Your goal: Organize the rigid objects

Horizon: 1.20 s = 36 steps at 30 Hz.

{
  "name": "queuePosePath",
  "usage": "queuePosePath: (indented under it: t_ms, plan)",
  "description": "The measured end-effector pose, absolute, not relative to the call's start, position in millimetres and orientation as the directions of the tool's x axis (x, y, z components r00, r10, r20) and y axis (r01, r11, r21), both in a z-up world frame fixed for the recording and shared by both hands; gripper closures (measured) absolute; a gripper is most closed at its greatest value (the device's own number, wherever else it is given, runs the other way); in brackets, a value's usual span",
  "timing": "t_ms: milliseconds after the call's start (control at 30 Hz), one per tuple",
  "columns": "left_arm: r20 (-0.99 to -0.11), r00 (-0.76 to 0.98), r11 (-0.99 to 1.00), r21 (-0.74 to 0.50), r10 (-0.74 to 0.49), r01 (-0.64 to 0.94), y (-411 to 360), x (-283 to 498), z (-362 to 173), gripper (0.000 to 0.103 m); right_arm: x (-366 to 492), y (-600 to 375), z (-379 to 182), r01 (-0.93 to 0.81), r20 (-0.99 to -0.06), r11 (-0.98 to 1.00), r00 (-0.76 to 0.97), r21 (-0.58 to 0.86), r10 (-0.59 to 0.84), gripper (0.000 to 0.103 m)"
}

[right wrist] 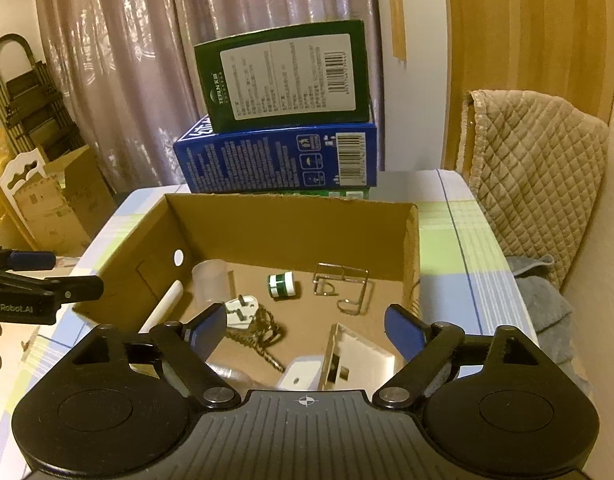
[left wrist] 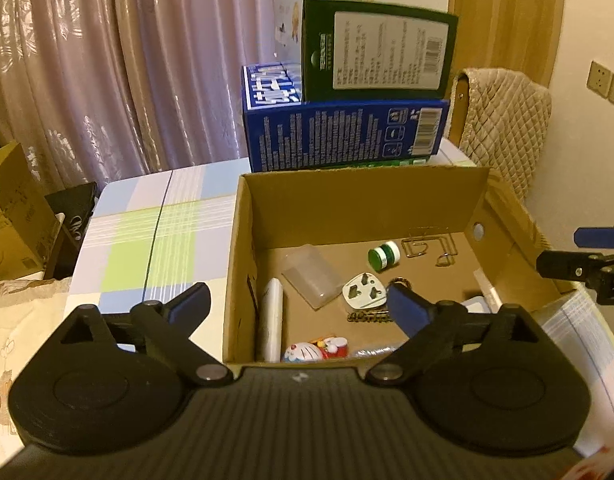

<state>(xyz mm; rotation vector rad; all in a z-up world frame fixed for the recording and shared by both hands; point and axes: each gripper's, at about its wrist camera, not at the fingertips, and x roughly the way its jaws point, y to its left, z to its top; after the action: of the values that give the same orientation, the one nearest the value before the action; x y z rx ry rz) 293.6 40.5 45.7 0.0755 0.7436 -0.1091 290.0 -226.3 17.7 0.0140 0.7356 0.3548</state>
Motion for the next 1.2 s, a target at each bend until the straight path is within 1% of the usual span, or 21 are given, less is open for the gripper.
queuePosePath:
  t_ms: [100, 200, 433, 667, 800, 933, 1200]
  plan:
    - [-0.667, 0.744, 0.992, 0.051, -0.05, 0.113, 37.1, 276.5, 53.1, 0.005, 277.4, -230.0, 23.5, -0.302, -0.662, 0.941, 0.675, 0.155, 0.326, 0.019]
    - [-0.66, 0.75, 0.994, 0.044, -0.048, 0.103, 35.5, 259.5, 59.9, 0.002, 260.5, -234.6, 28.9, -0.294, -0.666, 0.939, 0.666, 0.179, 0.336, 0.019]
    - [-0.649, 0.759, 0.996, 0.022, -0.056, 0.092, 29.2, 210.9, 77.7, 0.001, 218.4, -243.3, 43.9, -0.267, -0.675, 0.948, 0.668, 0.175, 0.313, 0.019]
    - [-0.661, 0.749, 0.998, 0.0, -0.052, 0.07, 23.3, 166.3, 89.5, 0.001, 169.4, -253.2, 55.8, -0.268, -0.663, 0.947, 0.678, 0.177, 0.316, 0.019]
    - [-0.65, 0.759, 0.997, 0.023, -0.04, 0.073, 16.2, 135.1, 95.8, 0.001, 139.3, -257.8, 63.2, -0.271, -0.654, 0.948, 0.69, 0.164, 0.311, 0.019]
    - [-0.629, 0.776, 0.998, 0.01, -0.043, 0.063, 12.6, 105.3, 102.9, 0.001, 109.3, -261.7, 69.7, -0.267, -0.642, 0.953, 0.708, 0.141, 0.293, 0.019]
    - [-0.609, 0.793, 0.999, -0.031, -0.031, 0.014, 9.7, 51.4, 105.8, 0.001, 61.4, -273.8, 78.4, -0.25, -0.621, 0.954, 0.724, 0.169, 0.3, 0.019]
